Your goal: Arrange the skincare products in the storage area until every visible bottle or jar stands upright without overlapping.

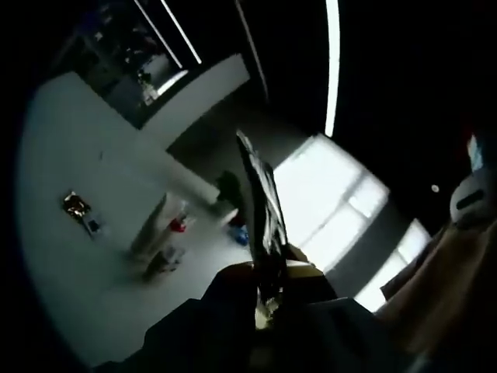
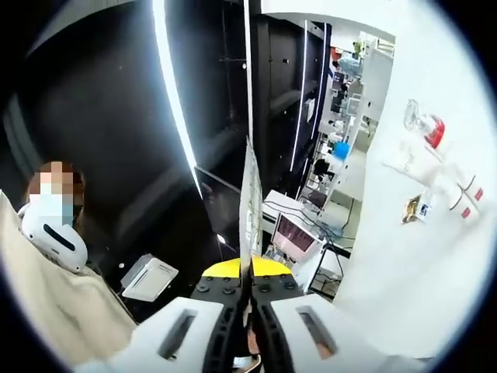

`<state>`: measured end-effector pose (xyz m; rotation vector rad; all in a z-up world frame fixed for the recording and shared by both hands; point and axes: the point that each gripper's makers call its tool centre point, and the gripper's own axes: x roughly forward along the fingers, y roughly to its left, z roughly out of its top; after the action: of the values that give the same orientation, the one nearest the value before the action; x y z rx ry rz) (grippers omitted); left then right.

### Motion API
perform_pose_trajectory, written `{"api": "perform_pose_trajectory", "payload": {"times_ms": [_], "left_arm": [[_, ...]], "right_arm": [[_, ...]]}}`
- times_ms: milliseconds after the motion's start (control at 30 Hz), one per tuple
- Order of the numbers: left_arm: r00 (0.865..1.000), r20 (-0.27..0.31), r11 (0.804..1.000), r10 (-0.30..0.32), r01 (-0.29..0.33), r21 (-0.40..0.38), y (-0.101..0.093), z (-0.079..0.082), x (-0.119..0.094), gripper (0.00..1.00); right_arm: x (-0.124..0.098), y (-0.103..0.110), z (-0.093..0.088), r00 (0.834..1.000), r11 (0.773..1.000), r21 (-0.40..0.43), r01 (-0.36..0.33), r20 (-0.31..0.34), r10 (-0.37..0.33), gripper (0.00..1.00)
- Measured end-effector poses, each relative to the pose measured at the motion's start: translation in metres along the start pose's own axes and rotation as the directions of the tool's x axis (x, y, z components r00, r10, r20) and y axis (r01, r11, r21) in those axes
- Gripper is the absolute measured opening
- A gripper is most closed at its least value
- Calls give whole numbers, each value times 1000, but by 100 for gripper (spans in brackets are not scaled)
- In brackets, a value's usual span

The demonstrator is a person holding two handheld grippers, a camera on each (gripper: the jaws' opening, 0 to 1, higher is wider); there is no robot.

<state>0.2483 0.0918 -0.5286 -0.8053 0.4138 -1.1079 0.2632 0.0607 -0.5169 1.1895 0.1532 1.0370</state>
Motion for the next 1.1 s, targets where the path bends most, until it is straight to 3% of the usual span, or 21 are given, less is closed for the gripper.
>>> {"api": "perform_pose_trajectory", "payload": {"times_ms": [133,233,400,500,600,1100], "left_arm": [[1000,7,1000,11,-11,-26,4,-2,-5,0],[1000,23,998,13,-11,-58,6,-3,-7,0],[997,71,993,12,-3,-121,9,-3,-11,0],[996,89,991,7,5,-135,8,-3,-11,0],[996,91,990,13,0,-144,10,-3,-11,0],[993,95,979,74,-54,-196,35,-6,-14,0]], "right_arm": [[-3,-12,-7,998,998,-28,61,-33,-62,1],[-2,-13,-9,997,997,-34,67,-44,-69,2],[1,-19,-11,992,978,-187,89,-75,-105,6],[2,-18,-11,993,978,-193,84,-69,-99,8],[1,-24,-14,987,963,-249,101,-94,-128,11],[-10,-42,-7,973,946,-277,166,-109,-203,39]]}}
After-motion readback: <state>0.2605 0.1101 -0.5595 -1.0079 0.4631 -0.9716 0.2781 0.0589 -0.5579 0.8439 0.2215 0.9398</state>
